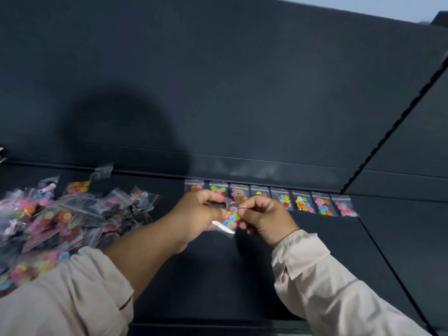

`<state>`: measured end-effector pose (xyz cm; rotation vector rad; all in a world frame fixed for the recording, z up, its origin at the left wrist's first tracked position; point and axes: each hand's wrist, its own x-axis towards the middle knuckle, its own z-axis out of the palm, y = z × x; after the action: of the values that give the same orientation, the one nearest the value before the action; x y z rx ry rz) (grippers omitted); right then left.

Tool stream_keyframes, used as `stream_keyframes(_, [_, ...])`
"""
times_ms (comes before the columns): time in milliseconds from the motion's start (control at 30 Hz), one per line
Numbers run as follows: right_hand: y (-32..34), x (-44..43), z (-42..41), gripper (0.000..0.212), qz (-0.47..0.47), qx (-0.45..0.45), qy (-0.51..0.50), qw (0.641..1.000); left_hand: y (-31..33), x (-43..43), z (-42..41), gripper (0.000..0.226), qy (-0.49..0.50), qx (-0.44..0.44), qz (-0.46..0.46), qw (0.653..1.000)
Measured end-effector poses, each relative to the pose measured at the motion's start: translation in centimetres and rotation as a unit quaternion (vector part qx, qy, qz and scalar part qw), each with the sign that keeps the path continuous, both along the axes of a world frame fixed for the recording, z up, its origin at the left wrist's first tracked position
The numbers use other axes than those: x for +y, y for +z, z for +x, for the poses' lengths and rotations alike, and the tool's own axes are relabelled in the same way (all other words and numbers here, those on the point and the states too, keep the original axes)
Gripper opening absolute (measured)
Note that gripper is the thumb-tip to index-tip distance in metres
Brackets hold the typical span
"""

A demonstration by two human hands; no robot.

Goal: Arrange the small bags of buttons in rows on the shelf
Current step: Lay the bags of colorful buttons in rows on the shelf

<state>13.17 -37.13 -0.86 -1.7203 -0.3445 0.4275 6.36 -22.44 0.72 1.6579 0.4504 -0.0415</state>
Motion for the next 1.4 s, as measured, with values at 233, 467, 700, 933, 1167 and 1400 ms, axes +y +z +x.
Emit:
stream_keyframes(233, [-2.6,-4.3,0.7,0.029,-0.247,-0.262,0.023,0.933,-2.2,-0.4,-0.2,0.034,-0.110,-0.023,0.338,0.934])
stream_keyframes(467, [-4.1,-5.6,0.0,0.041,-0.340,-0.355,0.087,0.867,-3.4,-1.3,-0.6,0.050,-0.213,-0.017,0.536,0.816])
stream_keyframes(700, [-5.0,-4.8,-0.1,0.084,-0.428,-0.368,0.197,0.802,-4.2,-1.5,-0.7,0.053,-0.240,0.003,0.566,0.789])
stream_keyframes(933, [-4.9,-4.0,0.0,0.088,-0.442,-0.377,0.218,0.784,-4.2,-1.4,-0.9,0.053,-0.243,-0.014,0.562,0.791])
stream_keyframes(1167, [-4.9,-3.7,0.0,0.090,-0.446,-0.369,0.223,0.785,-4.2,-1.3,-0.8,0.054,-0.243,-0.012,0.556,0.795])
stream_keyframes(1400, [-4.8,-3.6,0.1,0.089,-0.450,-0.369,0.228,0.780,-4.3,-1.1,-0.8,0.054,-0.237,-0.016,0.541,0.807])
